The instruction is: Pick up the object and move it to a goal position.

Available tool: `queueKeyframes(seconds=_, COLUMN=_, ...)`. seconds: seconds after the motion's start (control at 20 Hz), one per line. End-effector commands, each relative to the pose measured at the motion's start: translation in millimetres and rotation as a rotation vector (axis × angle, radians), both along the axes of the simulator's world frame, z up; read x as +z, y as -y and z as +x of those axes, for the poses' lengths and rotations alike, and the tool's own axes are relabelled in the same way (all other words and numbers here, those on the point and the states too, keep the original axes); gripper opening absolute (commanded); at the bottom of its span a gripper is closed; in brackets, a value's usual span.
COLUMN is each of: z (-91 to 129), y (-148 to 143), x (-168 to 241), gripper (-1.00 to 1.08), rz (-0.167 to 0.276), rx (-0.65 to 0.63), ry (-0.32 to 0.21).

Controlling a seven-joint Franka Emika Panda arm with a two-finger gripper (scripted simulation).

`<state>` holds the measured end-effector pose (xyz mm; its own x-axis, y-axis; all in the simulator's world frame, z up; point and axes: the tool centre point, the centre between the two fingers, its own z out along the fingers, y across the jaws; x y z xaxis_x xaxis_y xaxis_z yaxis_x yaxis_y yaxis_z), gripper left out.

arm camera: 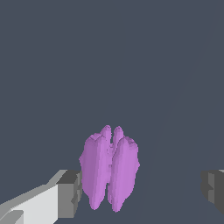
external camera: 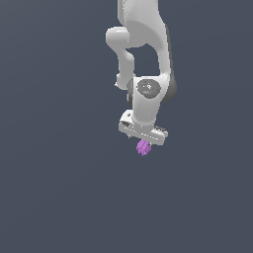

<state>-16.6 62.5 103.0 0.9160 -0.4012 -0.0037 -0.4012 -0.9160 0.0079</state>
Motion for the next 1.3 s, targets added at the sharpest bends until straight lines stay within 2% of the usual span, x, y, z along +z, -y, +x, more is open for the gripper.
queueKeyframes(seconds=0.0, z=-1.3, y=-8.5, x=-4.0, gripper=1.00, rz=0.002, rx=-0.036, ry=0.003)
queueKeyframes(seconds=0.4, z=-4.3, y=-24.5, x=-11.4, gripper=1.00, rz=0.005, rx=-0.098, ry=0.006)
queueKeyframes(seconds=0.8, z=-4.8, y=-26.3, x=-15.6, gripper=1.00, rz=0.005, rx=-0.102, ry=0.006)
queueKeyframes(seconds=1.25, z=-6.0, y=-26.2, x=-55.2, gripper=1.00, rz=0.005, rx=-0.105, ry=0.007)
